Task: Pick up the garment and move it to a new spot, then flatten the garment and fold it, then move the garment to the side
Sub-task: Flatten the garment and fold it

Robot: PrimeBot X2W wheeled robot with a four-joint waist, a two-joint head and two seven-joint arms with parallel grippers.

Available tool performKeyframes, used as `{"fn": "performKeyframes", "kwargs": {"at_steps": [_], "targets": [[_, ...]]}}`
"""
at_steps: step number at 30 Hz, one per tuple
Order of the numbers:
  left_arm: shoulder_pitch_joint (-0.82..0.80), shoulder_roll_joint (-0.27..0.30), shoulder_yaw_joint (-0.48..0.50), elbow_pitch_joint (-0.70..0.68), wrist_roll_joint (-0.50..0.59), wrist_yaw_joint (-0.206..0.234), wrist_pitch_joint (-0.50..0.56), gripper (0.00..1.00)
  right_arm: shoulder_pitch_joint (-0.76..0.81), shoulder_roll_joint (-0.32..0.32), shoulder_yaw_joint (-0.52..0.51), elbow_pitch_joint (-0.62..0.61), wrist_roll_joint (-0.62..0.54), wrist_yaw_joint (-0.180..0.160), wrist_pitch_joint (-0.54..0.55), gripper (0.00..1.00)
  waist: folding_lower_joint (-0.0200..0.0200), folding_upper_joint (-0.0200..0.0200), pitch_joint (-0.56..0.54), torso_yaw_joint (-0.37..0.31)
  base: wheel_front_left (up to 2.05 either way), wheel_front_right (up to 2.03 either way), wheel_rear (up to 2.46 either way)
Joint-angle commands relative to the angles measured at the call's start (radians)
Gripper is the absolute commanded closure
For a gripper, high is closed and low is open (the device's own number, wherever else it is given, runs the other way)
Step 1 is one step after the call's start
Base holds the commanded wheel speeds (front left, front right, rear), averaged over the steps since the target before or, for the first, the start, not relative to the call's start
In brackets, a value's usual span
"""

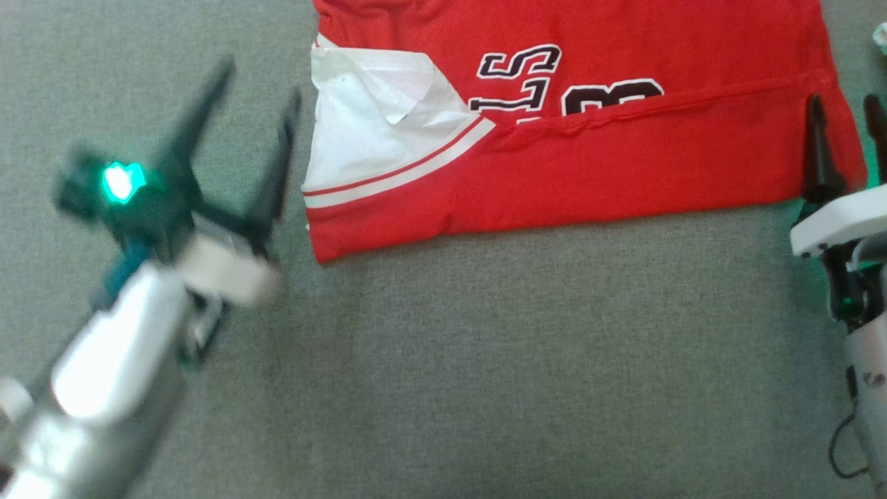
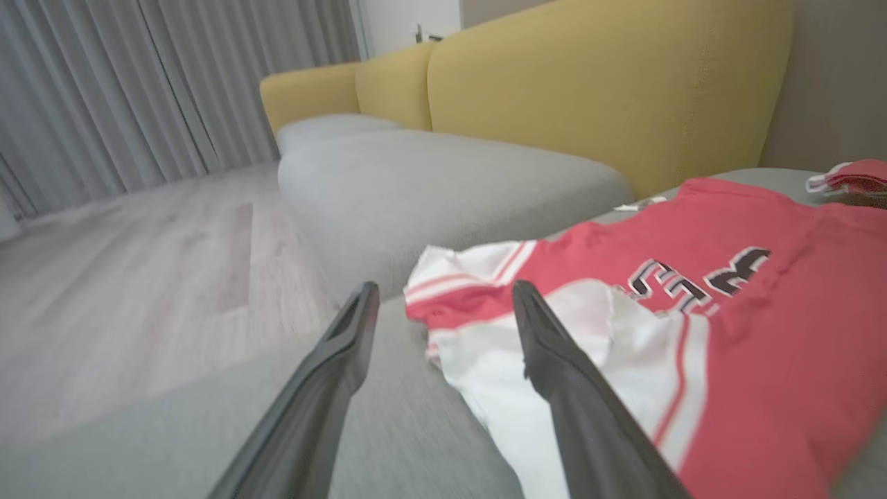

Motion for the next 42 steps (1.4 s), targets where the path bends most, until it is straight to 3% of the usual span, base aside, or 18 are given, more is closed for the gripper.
{"fn": "performKeyframes", "kwargs": {"at_steps": [1,9,19,20,21,23,24,37,38,40,42], "targets": [[0.048,0.018,0.053,-0.036,-0.017,0.015,-0.004,0.00,0.021,-0.001,0.013,-0.016,0.006,-0.001,-0.017,0.00,0.0001,0.0000,-0.009,0.001,0.00,0.00,0.00],[0.279,-0.099,0.094,-0.036,-0.070,0.062,-0.005,0.00,0.053,0.018,0.021,0.030,0.035,-0.001,-0.052,0.00,0.0001,0.0000,-0.033,-0.005,0.00,0.00,0.00],[0.312,-0.140,0.040,0.077,-0.105,0.080,0.140,0.00,0.047,0.018,0.035,0.060,0.043,-0.001,-0.063,0.00,0.0001,0.0000,-0.040,-0.013,0.00,0.00,0.00],[0.313,-0.140,0.033,0.078,-0.108,0.073,0.153,0.06,0.046,0.018,0.036,0.063,0.044,-0.001,-0.064,0.00,0.0001,0.0000,-0.041,-0.014,0.00,0.00,0.00],[0.314,-0.141,0.026,0.078,-0.112,0.066,0.166,0.40,0.046,0.019,0.038,0.066,0.046,-0.001,-0.065,0.00,0.0001,0.0000,-0.042,-0.014,0.00,0.00,0.00],[0.316,-0.140,0.012,0.073,-0.117,0.051,0.186,0.88,0.046,0.021,0.041,0.074,0.051,-0.001,-0.063,0.00,0.0001,0.0000,-0.043,-0.014,0.00,0.00,0.00],[0.317,-0.139,0.006,0.068,-0.118,0.044,0.192,1.00,0.046,0.021,0.043,0.078,0.053,-0.001,-0.062,0.00,0.0001,0.0000,-0.044,-0.014,0.00,0.00,0.00],[0.307,-0.100,0.005,0.015,-0.103,0.042,0.167,1.00,0.059,-0.017,0.038,0.156,0.045,-0.001,-0.015,0.02,0.0001,0.0000,-0.054,0.013,0.00,0.00,0.00],[0.307,-0.098,0.005,0.013,-0.104,0.043,0.166,1.00,0.066,-0.019,0.037,0.154,0.051,-0.001,-0.010,0.27,0.0001,0.0000,-0.057,0.015,0.00,0.00,0.00],[0.311,-0.095,0.007,0.009,-0.106,0.045,0.165,1.00,0.082,-0.025,0.040,0.147,0.064,-0.001,-0.002,1.00,0.0001,0.0000,-0.064,0.017,0.00,0.00,0.00],[0.316,-0.094,0.007,0.006,-0.108,0.046,0.164,1.00,0.091,-0.029,0.042,0.143,0.072,-0.001,0.003,1.00,0.0001,0.0000,-0.069,0.018,0.00,0.00,0.00]]}}
